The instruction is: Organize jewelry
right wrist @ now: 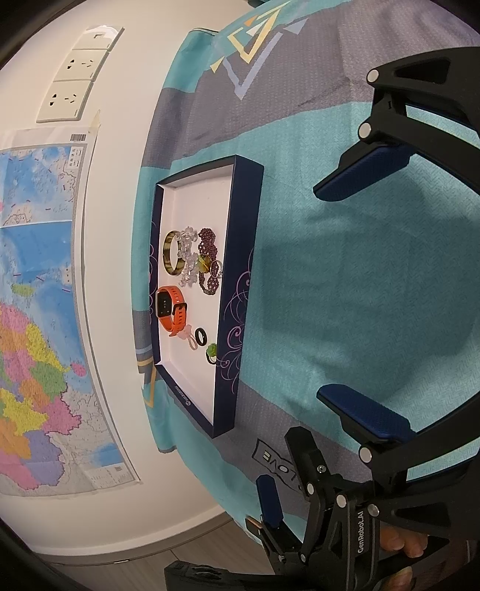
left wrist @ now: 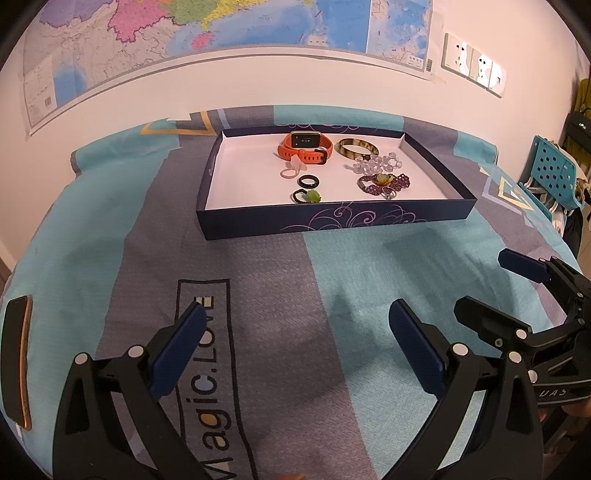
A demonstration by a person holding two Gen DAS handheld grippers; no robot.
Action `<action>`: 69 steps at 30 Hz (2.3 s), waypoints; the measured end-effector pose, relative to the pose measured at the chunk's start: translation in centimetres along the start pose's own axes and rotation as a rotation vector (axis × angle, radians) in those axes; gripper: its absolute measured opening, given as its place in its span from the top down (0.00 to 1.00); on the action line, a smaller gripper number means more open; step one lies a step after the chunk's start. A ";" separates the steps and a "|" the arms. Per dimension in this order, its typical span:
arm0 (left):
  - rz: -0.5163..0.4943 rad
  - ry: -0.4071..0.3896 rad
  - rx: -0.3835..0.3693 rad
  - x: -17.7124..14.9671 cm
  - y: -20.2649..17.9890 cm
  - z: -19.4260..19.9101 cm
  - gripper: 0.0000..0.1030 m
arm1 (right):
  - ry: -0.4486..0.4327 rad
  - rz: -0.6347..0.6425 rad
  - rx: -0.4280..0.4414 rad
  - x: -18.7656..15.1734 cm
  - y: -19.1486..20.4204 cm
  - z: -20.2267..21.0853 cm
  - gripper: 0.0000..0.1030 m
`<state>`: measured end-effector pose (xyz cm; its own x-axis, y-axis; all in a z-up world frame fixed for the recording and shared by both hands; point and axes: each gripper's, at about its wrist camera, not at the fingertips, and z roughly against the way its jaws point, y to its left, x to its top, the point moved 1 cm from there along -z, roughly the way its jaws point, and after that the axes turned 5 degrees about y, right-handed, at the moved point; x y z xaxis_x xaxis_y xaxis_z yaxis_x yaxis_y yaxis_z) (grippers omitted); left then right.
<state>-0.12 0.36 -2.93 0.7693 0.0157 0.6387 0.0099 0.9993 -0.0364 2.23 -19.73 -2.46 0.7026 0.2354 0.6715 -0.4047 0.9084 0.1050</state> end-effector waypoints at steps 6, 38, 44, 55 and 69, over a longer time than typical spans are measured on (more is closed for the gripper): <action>-0.001 -0.001 0.001 0.0 0.0 0.0 0.05 | 0.002 0.000 0.001 0.0 0.0 0.0 0.07; 0.002 0.007 0.000 -0.1 -0.1 -0.2 0.05 | 0.011 -0.006 0.005 -0.1 -0.2 -0.2 0.07; 0.003 0.010 0.000 -0.1 -0.1 -0.2 0.05 | 0.012 -0.006 0.006 -0.1 -0.2 -0.2 0.07; 0.003 0.010 0.000 -0.1 0.0 -0.2 0.05 | 0.016 -0.008 0.010 -0.1 -0.2 -0.3 0.07; 0.004 0.012 0.001 -0.1 -0.1 -0.3 0.05 | 0.017 -0.012 0.011 -0.1 -0.2 -0.3 0.07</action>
<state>-0.04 0.21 -3.21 0.7768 0.0190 0.6295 0.0063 0.9993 -0.0378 2.37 -19.85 -2.76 0.7168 0.2306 0.6580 -0.4027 0.9074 0.1207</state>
